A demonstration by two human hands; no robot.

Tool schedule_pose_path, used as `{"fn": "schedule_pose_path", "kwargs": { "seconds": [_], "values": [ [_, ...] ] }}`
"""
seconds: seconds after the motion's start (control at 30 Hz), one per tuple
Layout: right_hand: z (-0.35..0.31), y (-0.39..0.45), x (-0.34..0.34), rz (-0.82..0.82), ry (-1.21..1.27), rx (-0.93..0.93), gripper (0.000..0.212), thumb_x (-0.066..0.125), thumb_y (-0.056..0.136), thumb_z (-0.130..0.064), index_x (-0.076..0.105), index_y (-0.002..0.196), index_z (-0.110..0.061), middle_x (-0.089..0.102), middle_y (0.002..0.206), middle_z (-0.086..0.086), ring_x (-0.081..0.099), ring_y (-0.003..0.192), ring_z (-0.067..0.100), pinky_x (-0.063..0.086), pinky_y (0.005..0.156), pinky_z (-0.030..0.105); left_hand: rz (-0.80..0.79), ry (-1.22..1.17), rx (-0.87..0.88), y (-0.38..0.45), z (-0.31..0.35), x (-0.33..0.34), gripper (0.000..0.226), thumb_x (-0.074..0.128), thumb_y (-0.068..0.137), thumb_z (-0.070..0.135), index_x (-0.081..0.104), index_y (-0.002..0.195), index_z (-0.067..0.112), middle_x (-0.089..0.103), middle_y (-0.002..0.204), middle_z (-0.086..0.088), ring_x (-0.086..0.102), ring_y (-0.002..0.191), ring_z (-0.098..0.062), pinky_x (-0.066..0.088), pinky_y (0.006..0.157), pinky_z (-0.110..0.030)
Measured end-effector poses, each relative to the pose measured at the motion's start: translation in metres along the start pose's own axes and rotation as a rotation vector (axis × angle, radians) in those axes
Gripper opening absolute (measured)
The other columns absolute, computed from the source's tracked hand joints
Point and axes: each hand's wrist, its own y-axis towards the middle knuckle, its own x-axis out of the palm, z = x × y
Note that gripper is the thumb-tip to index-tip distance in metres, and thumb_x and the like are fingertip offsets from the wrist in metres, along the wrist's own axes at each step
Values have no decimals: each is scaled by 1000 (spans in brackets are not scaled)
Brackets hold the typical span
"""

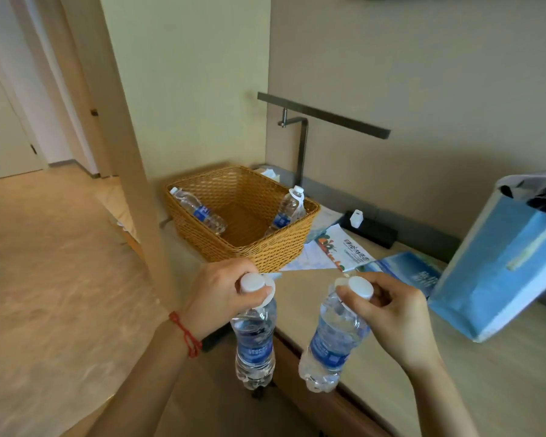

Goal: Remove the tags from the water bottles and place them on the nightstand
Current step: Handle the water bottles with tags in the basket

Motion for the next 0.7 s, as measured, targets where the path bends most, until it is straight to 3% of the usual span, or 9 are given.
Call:
{"fn": "schedule_pose_path", "kwargs": {
  "seconds": [0.27, 0.37, 0.47, 0.53, 0.7],
  "values": [
    [55, 31, -72, 95, -108, 25, 13, 76, 67, -38, 63, 67, -37, 65, 62, 8, 58, 61, 29, 50, 56, 44, -10, -60, 65, 57, 35, 73, 38, 58, 71, 50, 60, 70, 12, 60, 61, 3, 53, 57, -17, 43, 50, -31],
    [73, 41, -92, 148, -147, 20, 19, 77, 68, -35, 59, 65, -40, 64, 62, 8, 56, 59, 26, 47, 54, 39, -23, -57, 78, 78, 43, 99, 35, 65, 71, 46, 61, 71, 12, 57, 63, 8, 52, 57, -12, 38, 51, -16],
    [90, 50, -104, 180, -166, 38, 22, 77, 70, -31, 57, 65, -40, 65, 63, 4, 57, 60, 25, 49, 53, 38, -55, -58, 91, 96, 50, 121, 24, 78, 69, 28, 61, 69, 11, 52, 62, 13, 47, 54, 1, 31, 50, -6],
    [101, 57, -108, 188, -181, 57, 21, 76, 70, -30, 57, 66, -38, 65, 62, 4, 58, 61, 25, 49, 52, 40, -70, -95, 105, 109, 50, 133, 21, 79, 69, 23, 60, 67, 13, 47, 59, 20, 48, 53, 6, 31, 51, -3],
    [131, 78, -102, 214, -223, 150, 17, 76, 70, -32, 63, 79, -26, 63, 64, -5, 57, 59, 15, 46, 50, 25, -92, -137, 151, 143, 33, 166, 23, 78, 70, 25, 58, 66, 14, 44, 58, 17, 40, 51, 7, 31, 49, -6]
  ]
}}
